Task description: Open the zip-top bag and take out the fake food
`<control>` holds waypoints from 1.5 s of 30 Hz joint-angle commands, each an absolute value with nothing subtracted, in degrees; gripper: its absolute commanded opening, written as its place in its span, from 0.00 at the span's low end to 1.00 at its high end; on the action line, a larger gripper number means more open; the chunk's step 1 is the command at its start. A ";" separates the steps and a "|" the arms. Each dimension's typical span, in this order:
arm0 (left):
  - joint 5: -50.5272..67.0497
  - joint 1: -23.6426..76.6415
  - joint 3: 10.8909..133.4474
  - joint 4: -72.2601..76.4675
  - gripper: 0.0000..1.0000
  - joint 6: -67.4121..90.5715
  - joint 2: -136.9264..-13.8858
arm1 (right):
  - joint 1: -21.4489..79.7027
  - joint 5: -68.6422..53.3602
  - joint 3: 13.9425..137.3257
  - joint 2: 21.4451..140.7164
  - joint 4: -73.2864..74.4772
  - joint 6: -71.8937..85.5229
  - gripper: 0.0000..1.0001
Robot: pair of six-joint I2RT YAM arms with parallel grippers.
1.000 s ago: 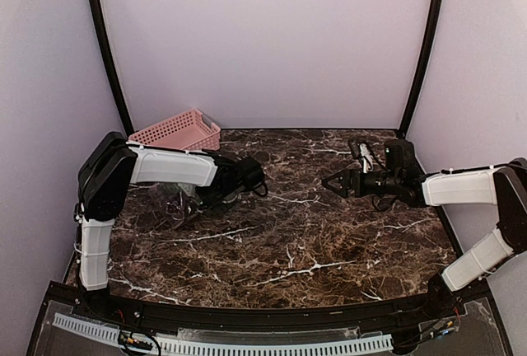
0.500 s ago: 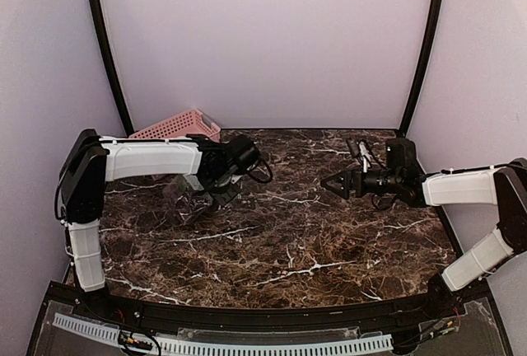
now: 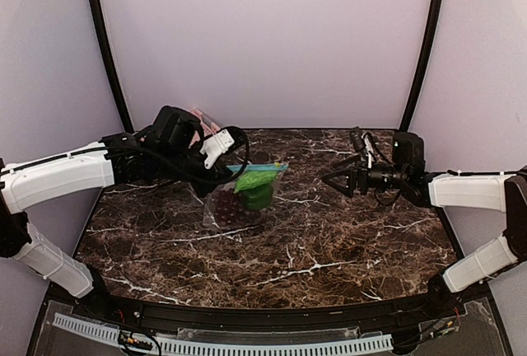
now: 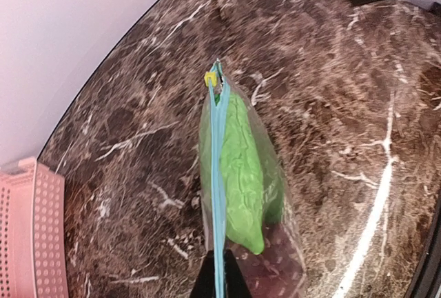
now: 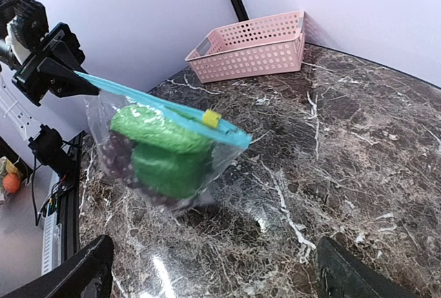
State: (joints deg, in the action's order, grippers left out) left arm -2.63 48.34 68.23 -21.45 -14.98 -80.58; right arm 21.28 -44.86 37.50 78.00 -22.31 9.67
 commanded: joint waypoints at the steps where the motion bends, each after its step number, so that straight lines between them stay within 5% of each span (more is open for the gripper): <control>1: 11.79 47.64 60.10 -11.49 0.01 -20.38 -74.33 | 21.60 -50.00 37.68 77.39 -23.54 6.02 0.98; 15: 20.92 46.47 43.62 -3.66 0.01 -23.87 -70.17 | 26.51 -57.26 36.34 83.47 -27.94 3.16 0.77; 29: 25.03 47.40 40.19 0.91 0.01 -28.65 -62.17 | 29.56 -67.40 44.38 100.01 -41.47 8.24 0.71; 45: 22.23 47.61 40.26 -1.52 0.01 -30.47 -62.52 | 31.94 -64.28 39.13 86.88 -27.20 0.89 0.67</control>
